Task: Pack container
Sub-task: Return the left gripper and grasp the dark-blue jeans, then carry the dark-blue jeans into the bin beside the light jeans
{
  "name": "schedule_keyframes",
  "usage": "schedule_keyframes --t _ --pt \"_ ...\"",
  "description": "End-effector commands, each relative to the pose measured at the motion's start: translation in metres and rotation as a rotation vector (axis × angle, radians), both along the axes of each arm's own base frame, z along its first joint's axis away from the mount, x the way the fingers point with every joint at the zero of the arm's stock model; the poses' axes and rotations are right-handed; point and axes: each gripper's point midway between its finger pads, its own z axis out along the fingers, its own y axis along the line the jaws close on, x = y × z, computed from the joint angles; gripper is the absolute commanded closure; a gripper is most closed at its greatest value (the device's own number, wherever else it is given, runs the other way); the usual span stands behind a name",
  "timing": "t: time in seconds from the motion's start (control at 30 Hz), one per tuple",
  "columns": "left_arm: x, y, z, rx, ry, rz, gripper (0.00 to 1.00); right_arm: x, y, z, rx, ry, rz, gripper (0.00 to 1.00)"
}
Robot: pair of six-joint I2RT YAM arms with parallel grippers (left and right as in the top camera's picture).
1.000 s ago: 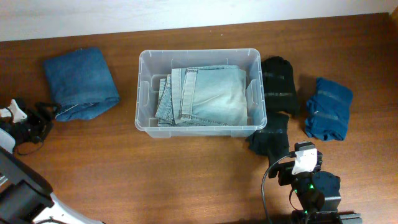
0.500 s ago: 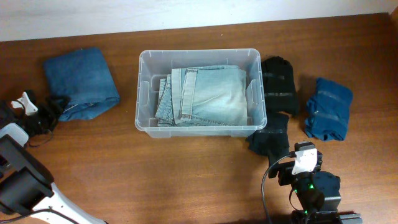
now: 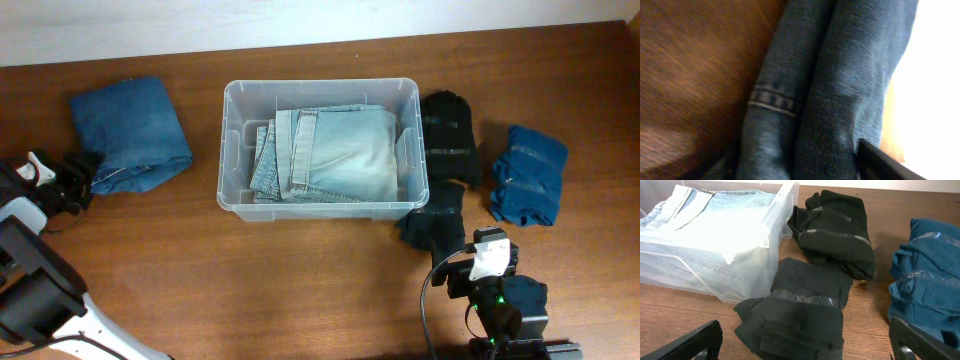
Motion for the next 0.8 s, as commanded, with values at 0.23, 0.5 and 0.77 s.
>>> schedule_keyframes --t 0.23,0.5,0.77 --pt "-0.002 -0.029 -0.064 -0.098 0.06 -0.068 0.83 0.0 0.0 -0.001 -0.004 -0.003 0.001 0.02" --pt "-0.001 -0.04 -0.016 -0.115 -0.121 -0.22 0.99 0.0 0.0 -0.001 -0.004 -0.003 0.001 0.02" --pt "-0.013 -0.068 0.133 -0.13 -0.351 -0.34 0.99 0.0 0.0 -0.001 -0.004 -0.003 0.001 0.02"
